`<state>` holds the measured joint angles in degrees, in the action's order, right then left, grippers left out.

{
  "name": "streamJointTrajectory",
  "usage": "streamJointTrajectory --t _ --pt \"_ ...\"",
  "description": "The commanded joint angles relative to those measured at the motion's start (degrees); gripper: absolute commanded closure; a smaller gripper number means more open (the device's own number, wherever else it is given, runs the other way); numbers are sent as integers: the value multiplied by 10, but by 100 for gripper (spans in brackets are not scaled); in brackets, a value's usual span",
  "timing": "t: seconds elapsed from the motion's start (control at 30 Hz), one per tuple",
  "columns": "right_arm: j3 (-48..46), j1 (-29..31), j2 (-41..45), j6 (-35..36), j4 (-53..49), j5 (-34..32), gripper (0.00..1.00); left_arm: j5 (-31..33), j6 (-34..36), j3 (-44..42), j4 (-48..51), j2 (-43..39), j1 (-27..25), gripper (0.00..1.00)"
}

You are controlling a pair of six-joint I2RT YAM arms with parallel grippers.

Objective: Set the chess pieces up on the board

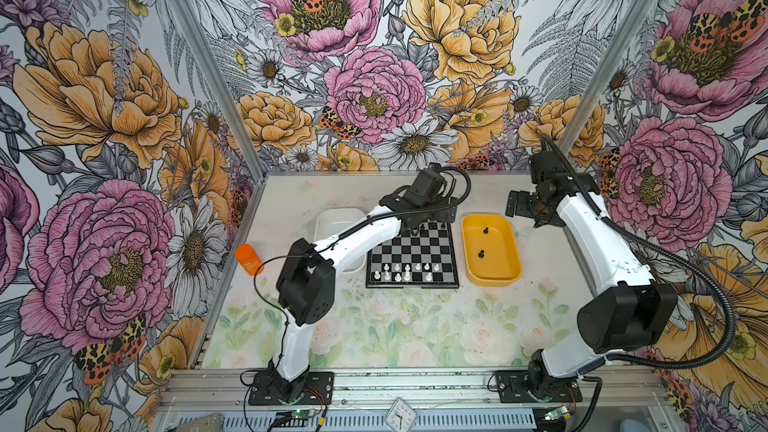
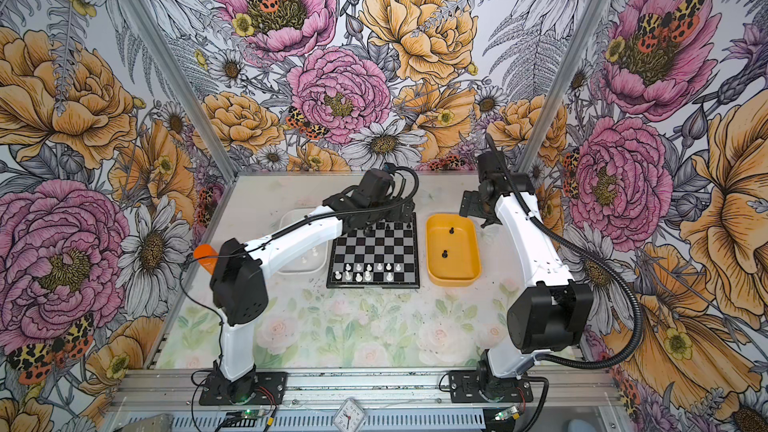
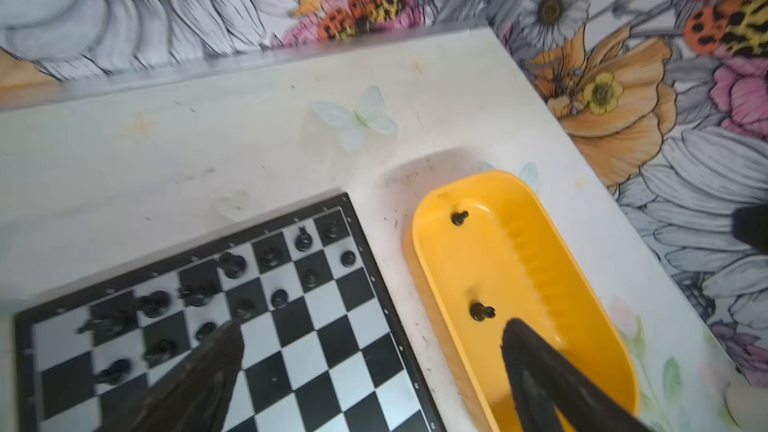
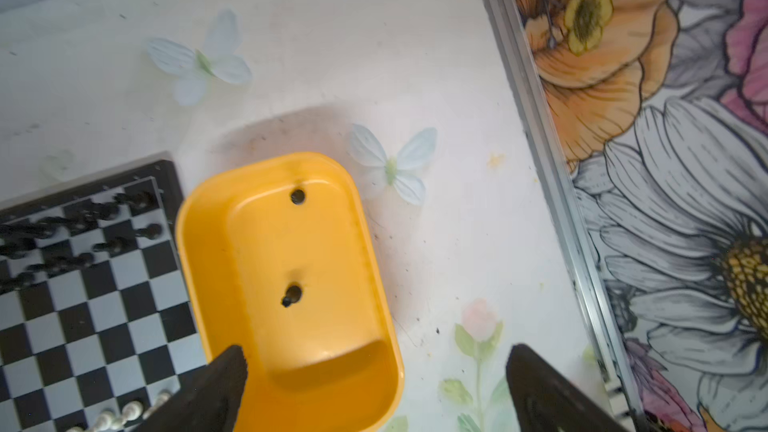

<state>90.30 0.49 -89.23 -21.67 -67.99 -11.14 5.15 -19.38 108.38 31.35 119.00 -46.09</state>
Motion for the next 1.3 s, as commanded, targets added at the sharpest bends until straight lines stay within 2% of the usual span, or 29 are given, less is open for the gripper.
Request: streamJointTrajectory --t 0.0,0.1,0.23,0.43,0.67,0.9,1.27 --pt "-40 -30 68 -22 -28 -11 0 -42 -33 102 116 64 -35 7" --pt "-79 -56 115 -40 -33 -16 0 -43 -30 194 181 127 -60 19" --pt "-110 -79 164 -50 -33 -25 0 -42 -38 260 231 173 -73 21" --pt "-132 -100 198 -59 -46 -11 0 -49 -60 261 243 182 -77 27" --pt "-167 -109 237 -71 -53 3 1 -57 -54 285 245 210 -89 35" --pt "-171 -109 255 -66 -62 3 0 -55 -28 372 245 267 -106 35" --pt "-176 -110 273 -68 -73 -14 0 -35 -7 376 244 291 -107 41"
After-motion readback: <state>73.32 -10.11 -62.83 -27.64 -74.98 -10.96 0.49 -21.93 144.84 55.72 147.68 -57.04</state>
